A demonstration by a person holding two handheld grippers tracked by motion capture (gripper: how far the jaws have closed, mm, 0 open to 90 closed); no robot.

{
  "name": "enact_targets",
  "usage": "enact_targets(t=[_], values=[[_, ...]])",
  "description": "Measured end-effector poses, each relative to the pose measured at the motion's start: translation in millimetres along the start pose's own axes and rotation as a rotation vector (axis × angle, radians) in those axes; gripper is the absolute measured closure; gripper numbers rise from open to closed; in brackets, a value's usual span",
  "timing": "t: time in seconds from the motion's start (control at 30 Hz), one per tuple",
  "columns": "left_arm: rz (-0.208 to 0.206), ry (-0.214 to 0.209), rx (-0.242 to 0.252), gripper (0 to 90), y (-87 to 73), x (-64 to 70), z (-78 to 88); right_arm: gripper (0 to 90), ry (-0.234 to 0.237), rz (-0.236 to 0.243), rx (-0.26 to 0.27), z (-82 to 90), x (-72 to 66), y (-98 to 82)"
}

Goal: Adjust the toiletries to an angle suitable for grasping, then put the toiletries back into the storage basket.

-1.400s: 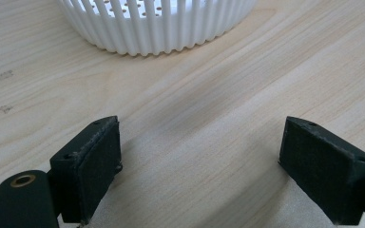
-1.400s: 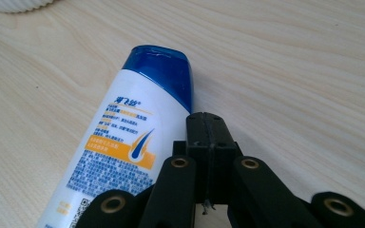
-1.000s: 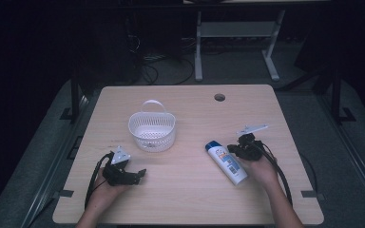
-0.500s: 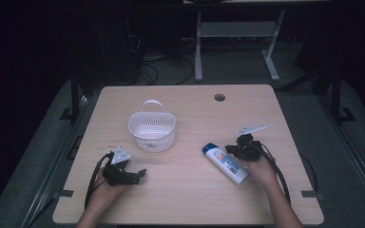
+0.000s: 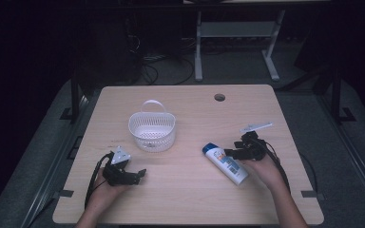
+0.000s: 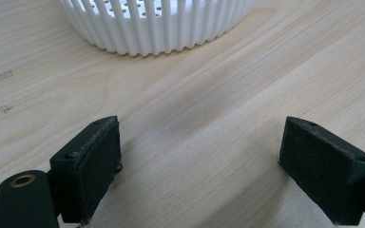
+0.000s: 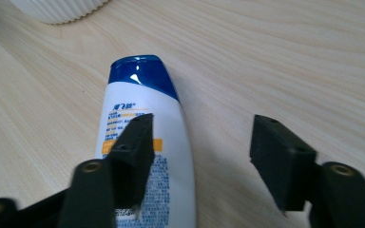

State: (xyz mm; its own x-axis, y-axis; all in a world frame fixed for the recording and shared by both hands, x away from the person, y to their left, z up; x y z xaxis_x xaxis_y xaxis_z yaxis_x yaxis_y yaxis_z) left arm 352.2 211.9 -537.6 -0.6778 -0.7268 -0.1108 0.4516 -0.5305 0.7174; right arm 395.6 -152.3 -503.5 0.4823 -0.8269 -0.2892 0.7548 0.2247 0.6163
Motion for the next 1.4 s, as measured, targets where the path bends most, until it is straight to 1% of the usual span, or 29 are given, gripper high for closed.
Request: enact_targets(t=[0.03,0.1,0.2,0.37,0.43,0.5,0.53,0.57,0.67,0.77,0.8,0.9,1.0,1.13,1.4], values=[[0.0,0.0,0.0,13.4,0.0,0.0,0.0,32.4,-0.008,0.0,0.002,1.1,0.8,1.5],[0.0,0.0,-0.001,13.4,0.0,0.0,0.0,28.9,-0.008,0.001,0.009,3.7,-0.4,5.3],[-0.001,-0.003,-0.005,13.5,-0.4,0.4,0.5,25.2,-0.005,0.019,0.002,5.3,-3.1,10.0],[-0.002,-0.004,-0.005,13.5,-0.5,0.8,0.6,22.8,-0.005,0.049,0.005,6.4,-9.7,17.5],[-0.001,-0.005,-0.004,13.5,-0.5,1.2,0.6,18.9,-0.004,0.055,-0.01,4.4,-12.8,17.9],[-0.002,-0.004,-0.003,13.5,-0.5,1.4,0.7,16.7,0.002,0.072,-0.03,1.0,-16.3,17.4],[-0.002,-0.004,-0.003,13.5,-0.5,1.4,0.7,16.7,0.002,0.072,-0.03,1.0,-16.3,17.4],[-0.002,-0.004,-0.003,13.4,-0.5,1.4,0.7,16.6,0.0,0.085,-0.04,-2.1,-19.6,17.5],[-0.002,-0.004,-0.003,13.4,-0.5,1.4,0.7,16.2,0.004,0.097,-0.06,-6.3,-23.3,17.5],[-0.002,-0.006,-0.003,13.4,-0.4,1.4,0.6,15.9,0.0,0.107,-0.077,-8.9,-24.9,18.2],[-0.003,-0.006,-0.003,13.4,-0.4,1.3,0.6,15.9,0.003,0.105,-0.075,-9.9,-25.6,18.7],[-0.003,-0.006,-0.003,13.4,-0.4,1.3,0.6,16.0,0.007,0.1,-0.1,-14.3,-26.5,17.5],[-0.004,-0.006,-0.003,13.4,-0.4,1.4,0.6,16.0,0.006,0.097,-0.112,-20.0,-28.7,16.1],[-0.003,-0.006,-0.003,13.4,-0.4,1.6,0.6,16.4,-0.002,0.118,-0.127,-27.6,-32.2,14.7],[-0.006,-0.009,-0.005,13.4,-0.4,1.9,0.7,18.3,-0.004,0.13,-0.161,-38.0,-35.4,11.8]])
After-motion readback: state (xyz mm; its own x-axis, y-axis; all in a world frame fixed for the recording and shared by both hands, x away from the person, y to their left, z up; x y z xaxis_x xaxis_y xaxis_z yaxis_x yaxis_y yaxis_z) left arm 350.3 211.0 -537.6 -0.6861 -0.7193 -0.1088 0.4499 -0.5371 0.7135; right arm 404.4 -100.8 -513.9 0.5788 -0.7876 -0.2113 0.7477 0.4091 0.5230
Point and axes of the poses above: each handheld gripper's, and its own axes: z roughly backward along the jaws, y roughly out of its top, x roughly to its right, the point moved 9 cm from there along -z, roughly forward along the jaws, and after that the axes turned 8 degrees about -z, right-handed, at the moved point
